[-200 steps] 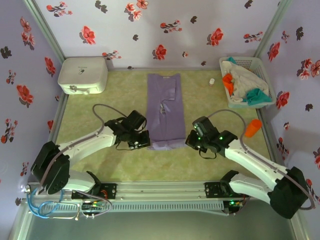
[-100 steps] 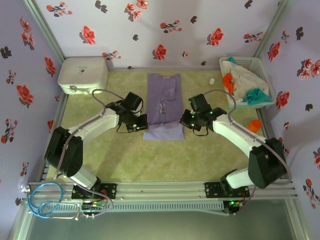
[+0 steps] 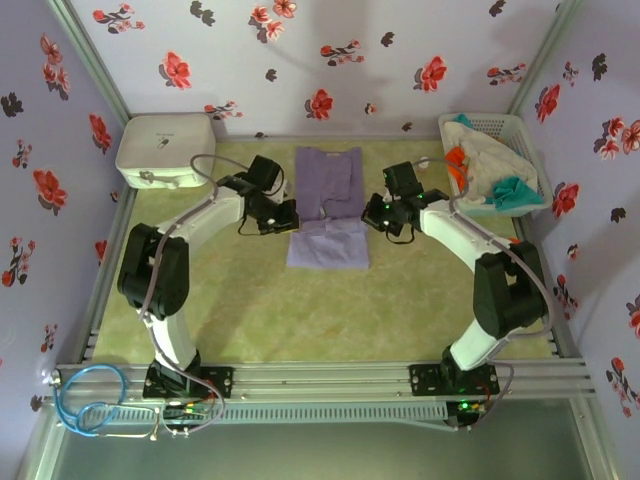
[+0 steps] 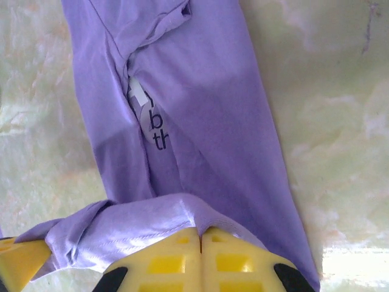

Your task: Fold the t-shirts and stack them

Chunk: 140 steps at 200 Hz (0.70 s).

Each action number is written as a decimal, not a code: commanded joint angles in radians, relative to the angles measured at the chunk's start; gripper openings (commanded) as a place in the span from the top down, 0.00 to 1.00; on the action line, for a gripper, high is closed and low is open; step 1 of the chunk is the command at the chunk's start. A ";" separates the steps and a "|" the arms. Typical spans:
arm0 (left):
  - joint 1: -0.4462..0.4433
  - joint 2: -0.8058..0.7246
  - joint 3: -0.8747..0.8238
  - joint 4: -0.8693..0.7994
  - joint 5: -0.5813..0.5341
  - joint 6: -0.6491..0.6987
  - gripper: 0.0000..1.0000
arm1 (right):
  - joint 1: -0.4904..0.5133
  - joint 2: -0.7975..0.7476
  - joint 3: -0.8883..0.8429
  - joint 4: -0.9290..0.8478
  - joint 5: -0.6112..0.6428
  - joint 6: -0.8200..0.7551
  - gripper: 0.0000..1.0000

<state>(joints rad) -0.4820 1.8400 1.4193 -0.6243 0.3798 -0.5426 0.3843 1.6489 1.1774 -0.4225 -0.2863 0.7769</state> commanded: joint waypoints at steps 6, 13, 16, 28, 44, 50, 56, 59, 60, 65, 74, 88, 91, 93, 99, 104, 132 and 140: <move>0.020 0.072 0.098 -0.028 0.040 0.070 1.00 | -0.021 0.066 0.064 0.044 -0.040 -0.027 1.00; 0.025 0.084 0.111 -0.031 0.041 0.071 1.00 | -0.023 0.081 0.079 0.046 -0.045 -0.030 1.00; 0.027 0.089 0.118 -0.033 0.040 0.070 1.00 | -0.025 0.088 0.083 0.047 -0.045 -0.031 1.00; 0.038 0.105 0.127 -0.035 0.047 0.070 1.00 | -0.031 0.109 0.101 0.045 -0.048 -0.038 1.00; 0.048 0.117 0.126 -0.032 0.050 0.072 1.00 | -0.039 0.132 0.115 0.045 -0.051 -0.041 1.00; 0.049 0.123 0.124 -0.029 0.051 0.071 1.00 | -0.042 0.141 0.117 0.047 -0.054 -0.043 1.00; 0.052 0.129 0.122 -0.026 0.054 0.071 1.00 | -0.045 0.150 0.120 0.048 -0.055 -0.045 1.00; 0.052 0.133 0.121 -0.025 0.053 0.072 1.00 | -0.045 0.153 0.122 0.050 -0.057 -0.046 1.00; 0.053 0.135 0.122 -0.025 0.054 0.072 1.00 | -0.046 0.155 0.122 0.051 -0.057 -0.046 1.00; 0.054 0.142 0.123 -0.024 0.056 0.072 1.00 | -0.048 0.162 0.124 0.053 -0.063 -0.048 1.00; 0.056 0.156 0.125 -0.019 0.064 0.073 1.00 | -0.052 0.175 0.130 0.053 -0.068 -0.052 1.00; 0.057 0.177 0.133 -0.010 0.075 0.074 1.00 | -0.056 0.193 0.138 0.047 -0.073 -0.055 1.00; 0.056 0.182 0.136 -0.008 0.075 0.074 1.00 | -0.057 0.196 0.139 0.047 -0.073 -0.056 1.00; 0.057 0.184 0.136 -0.008 0.077 0.075 1.00 | -0.057 0.199 0.140 0.047 -0.074 -0.055 1.00; 0.056 0.190 0.140 -0.001 0.076 0.077 1.00 | -0.059 0.203 0.140 0.048 -0.074 -0.056 1.00; 0.056 0.195 0.142 0.004 0.076 0.081 1.00 | -0.059 0.208 0.139 0.051 -0.074 -0.056 1.00; 0.060 0.225 0.164 0.009 0.074 0.088 1.00 | -0.067 0.239 0.142 0.071 -0.088 -0.052 1.00; 0.062 0.234 0.171 0.009 0.076 0.092 1.00 | -0.068 0.251 0.145 0.073 -0.091 -0.055 1.00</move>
<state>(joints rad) -0.4305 2.0453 1.5436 -0.6216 0.4309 -0.4854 0.3279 1.8648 1.2930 -0.3759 -0.3508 0.7399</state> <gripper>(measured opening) 0.047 0.045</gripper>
